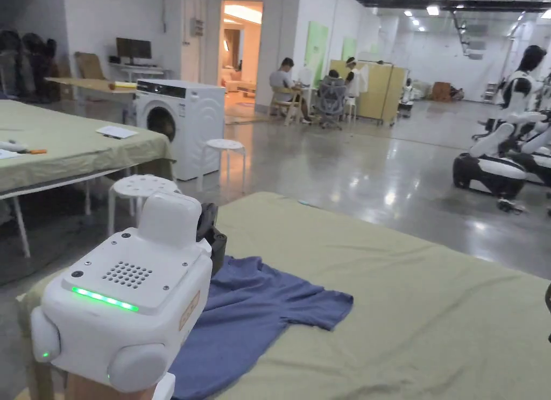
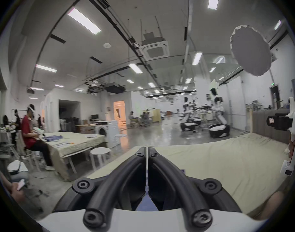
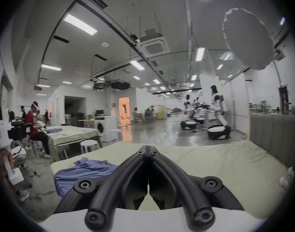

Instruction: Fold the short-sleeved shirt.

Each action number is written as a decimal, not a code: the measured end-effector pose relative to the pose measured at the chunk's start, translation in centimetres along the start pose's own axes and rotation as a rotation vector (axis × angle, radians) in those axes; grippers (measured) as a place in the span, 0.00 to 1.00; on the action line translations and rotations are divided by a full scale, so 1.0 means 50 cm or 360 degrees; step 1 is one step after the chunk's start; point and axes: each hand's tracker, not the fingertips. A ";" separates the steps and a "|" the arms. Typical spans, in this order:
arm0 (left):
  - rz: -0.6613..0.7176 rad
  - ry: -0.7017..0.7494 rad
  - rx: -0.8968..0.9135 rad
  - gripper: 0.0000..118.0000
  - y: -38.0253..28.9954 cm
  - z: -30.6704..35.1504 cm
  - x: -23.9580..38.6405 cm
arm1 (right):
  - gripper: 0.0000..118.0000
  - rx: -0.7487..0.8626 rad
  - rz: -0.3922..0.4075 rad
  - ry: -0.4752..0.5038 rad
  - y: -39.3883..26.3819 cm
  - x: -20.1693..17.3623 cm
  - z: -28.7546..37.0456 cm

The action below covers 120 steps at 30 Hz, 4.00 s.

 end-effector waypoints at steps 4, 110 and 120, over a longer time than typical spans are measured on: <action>-0.0001 0.0111 -0.0060 0.00 -0.011 0.043 -0.053 | 0.01 -0.0022 0.0006 0.0175 -0.020 -0.062 -0.049; 0.0162 -0.0646 -0.0020 0.00 -0.050 -0.089 0.192 | 0.01 -0.0058 0.0121 -0.0767 -0.047 0.257 0.277; 0.0116 -0.0888 -0.0687 0.00 -0.204 -0.246 0.276 | 0.01 -0.0065 0.0083 -0.0706 -0.032 0.239 0.273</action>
